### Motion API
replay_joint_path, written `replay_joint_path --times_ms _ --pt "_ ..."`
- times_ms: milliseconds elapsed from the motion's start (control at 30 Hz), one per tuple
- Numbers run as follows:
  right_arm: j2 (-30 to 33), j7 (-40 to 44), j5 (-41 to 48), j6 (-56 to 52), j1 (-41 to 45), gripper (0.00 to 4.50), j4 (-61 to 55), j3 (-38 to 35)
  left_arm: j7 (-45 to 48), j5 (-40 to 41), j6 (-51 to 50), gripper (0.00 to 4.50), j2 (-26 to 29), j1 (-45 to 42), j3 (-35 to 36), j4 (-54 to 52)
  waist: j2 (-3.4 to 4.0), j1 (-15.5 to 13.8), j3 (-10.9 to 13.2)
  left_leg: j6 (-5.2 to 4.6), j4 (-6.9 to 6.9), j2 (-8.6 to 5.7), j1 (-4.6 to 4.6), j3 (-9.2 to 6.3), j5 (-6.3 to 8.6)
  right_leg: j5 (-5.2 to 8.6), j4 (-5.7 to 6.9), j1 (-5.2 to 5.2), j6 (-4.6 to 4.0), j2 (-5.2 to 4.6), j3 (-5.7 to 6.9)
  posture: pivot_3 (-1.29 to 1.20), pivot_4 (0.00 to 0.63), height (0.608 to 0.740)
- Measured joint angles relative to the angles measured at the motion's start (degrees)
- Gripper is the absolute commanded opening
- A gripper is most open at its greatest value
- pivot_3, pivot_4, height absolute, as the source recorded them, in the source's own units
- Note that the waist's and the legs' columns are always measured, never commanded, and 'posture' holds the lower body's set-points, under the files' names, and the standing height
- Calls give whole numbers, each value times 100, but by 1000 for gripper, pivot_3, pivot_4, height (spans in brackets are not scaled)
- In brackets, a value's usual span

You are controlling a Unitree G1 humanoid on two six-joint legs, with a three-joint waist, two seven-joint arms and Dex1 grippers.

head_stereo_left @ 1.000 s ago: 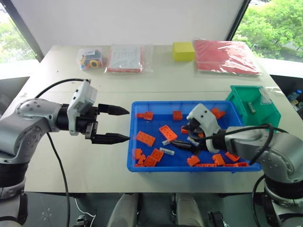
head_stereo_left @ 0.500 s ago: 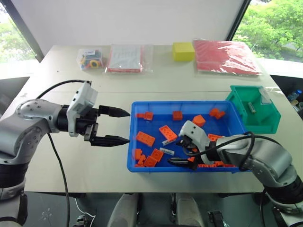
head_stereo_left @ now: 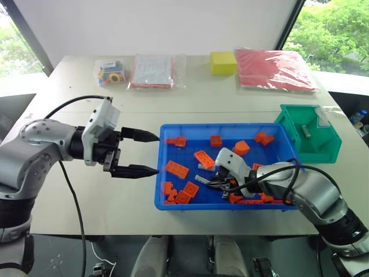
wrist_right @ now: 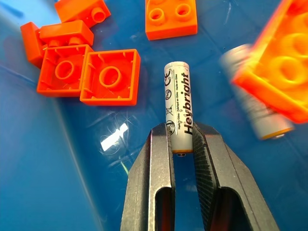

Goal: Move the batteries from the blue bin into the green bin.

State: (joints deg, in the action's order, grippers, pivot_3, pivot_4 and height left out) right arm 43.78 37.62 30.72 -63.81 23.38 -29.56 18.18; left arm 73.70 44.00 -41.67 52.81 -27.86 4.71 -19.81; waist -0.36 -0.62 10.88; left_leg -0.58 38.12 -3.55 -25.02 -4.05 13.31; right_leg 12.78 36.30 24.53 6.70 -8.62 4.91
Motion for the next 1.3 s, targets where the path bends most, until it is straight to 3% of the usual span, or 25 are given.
replay_joint_path --times_ms 167,300,400,600,733,867,1100,1300 --pt "14 122 291 -386 154 60 -12 -417 19 -49 82 4500 -59 -104 -133 110 0 -8 1 0 0 0 0 1 0 -1 0 0 -1 0 0 0 150 692" --pt "215 338 977 -917 631 60 -114 -1490 53 -102 149 4500 -126 -166 -193 177 0 -8 3 0 0 0 0 3 0 -1 -1 1 -1 0 0 0 150 692" --pt "717 404 1228 -1119 1179 60 197 -2469 66 -110 209 4500 -178 -193 -237 183 1 -23 4 0 0 0 -1 7 0 -2 -3 0 -1 -1 -1 0 150 692" --pt "2059 371 417 -494 972 60 1806 -3201 80 -150 248 4500 -256 -227 -348 286 -4 -14 5 0 0 1 -1 36 0 -2 -10 -1 -1 -7 -12 0 150 692" --pt "2396 332 -216 198 372 60 2584 -3280 89 -188 268 4500 -364 -350 -403 339 -4 9 5 0 0 9 0 48 0 -6 -8 4 -5 -4 -17 0 150 692" --pt "2347 218 -649 733 104 60 3096 -3269 106 -213 272 4500 -393 -461 -407 350 7 52 7 0 0 13 8 59 0 -9 -5 5 -7 -4 -27 0 150 692" --pt "2014 36 -1031 1418 104 3599 3476 -3252 94 -212 261 4500 -449 -562 -407 357 6 104 7 0 0 14 8 59 0 -9 -5 4 -7 -3 -28 0 150 692" --pt "1990 479 -631 1145 169 3599 3122 -3428 -41 -208 244 4500 -469 -556 -394 352 6 117 7 -1 0 14 9 56 0 -9 -4 4 -7 -2 -28 0 150 692"
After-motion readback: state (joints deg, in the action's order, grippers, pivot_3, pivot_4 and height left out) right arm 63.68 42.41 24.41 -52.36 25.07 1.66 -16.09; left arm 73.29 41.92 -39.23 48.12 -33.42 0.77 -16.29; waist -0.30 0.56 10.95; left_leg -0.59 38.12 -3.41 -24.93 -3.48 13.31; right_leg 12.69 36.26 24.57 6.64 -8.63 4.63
